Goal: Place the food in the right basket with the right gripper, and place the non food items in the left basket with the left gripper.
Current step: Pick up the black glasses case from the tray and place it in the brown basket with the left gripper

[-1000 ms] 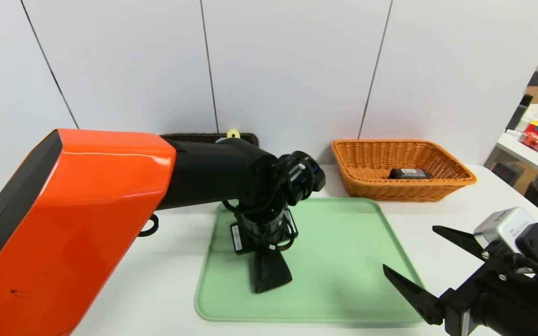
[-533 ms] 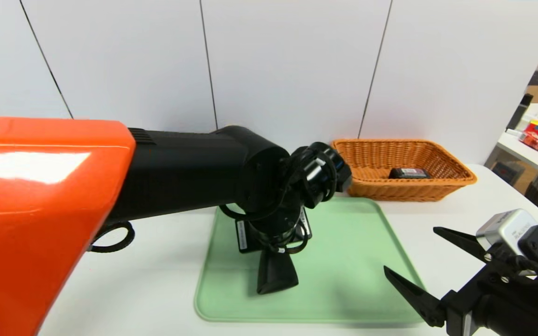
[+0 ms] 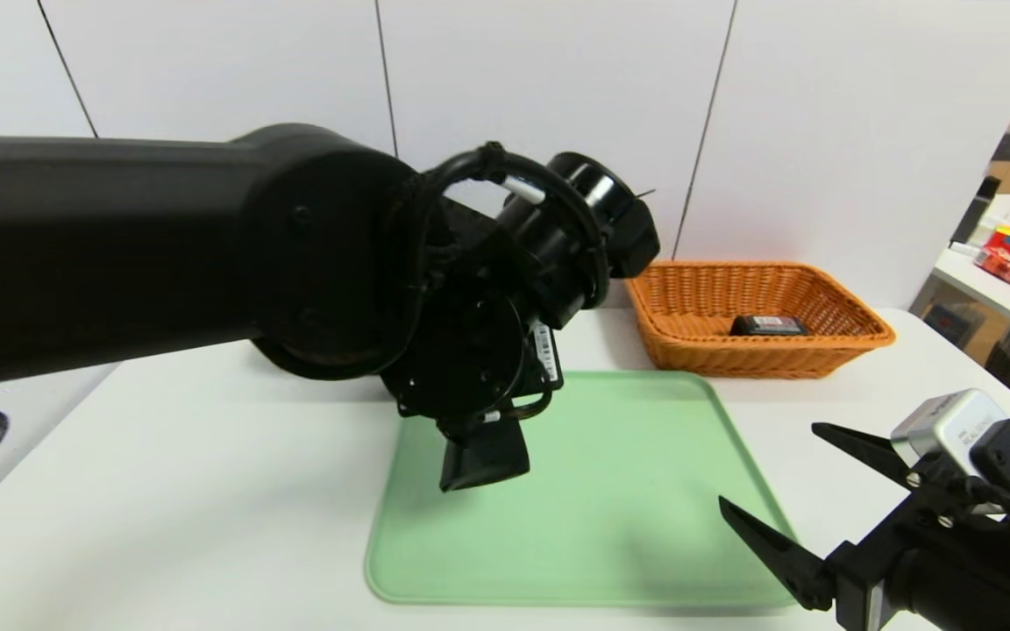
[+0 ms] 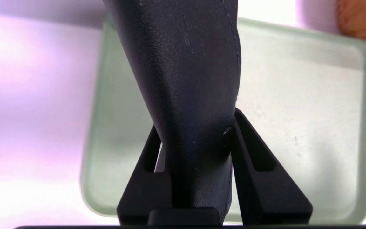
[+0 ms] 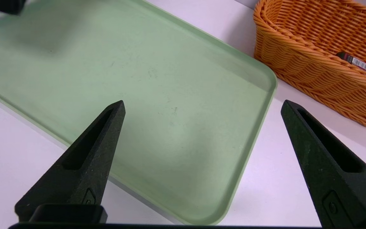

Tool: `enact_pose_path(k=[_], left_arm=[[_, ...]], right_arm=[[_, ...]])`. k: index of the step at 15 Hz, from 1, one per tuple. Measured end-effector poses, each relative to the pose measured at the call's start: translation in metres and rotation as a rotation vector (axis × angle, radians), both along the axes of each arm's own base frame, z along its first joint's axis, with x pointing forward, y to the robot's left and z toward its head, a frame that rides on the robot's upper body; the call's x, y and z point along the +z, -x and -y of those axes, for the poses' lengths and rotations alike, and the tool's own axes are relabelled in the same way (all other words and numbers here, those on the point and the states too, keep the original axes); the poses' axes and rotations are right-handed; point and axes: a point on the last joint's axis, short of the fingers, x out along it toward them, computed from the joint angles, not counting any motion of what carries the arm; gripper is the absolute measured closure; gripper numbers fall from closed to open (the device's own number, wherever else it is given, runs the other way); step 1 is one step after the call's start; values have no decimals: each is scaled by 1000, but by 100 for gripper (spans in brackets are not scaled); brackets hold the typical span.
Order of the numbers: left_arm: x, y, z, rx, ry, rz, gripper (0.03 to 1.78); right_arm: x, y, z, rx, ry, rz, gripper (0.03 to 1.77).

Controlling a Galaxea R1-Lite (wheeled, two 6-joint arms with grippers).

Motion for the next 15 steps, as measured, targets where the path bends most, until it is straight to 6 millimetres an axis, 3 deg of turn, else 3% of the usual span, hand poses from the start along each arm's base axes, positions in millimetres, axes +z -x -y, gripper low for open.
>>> enact_pose_path(k=[8,15], left_arm=[[50,23,-39,-26,-43,294,127],[79,-4,-71,48,-61,484,127]], right_arm=[[2,-2,-3,9,8,8,10],[1,-2,-3,9,17,2,10]])
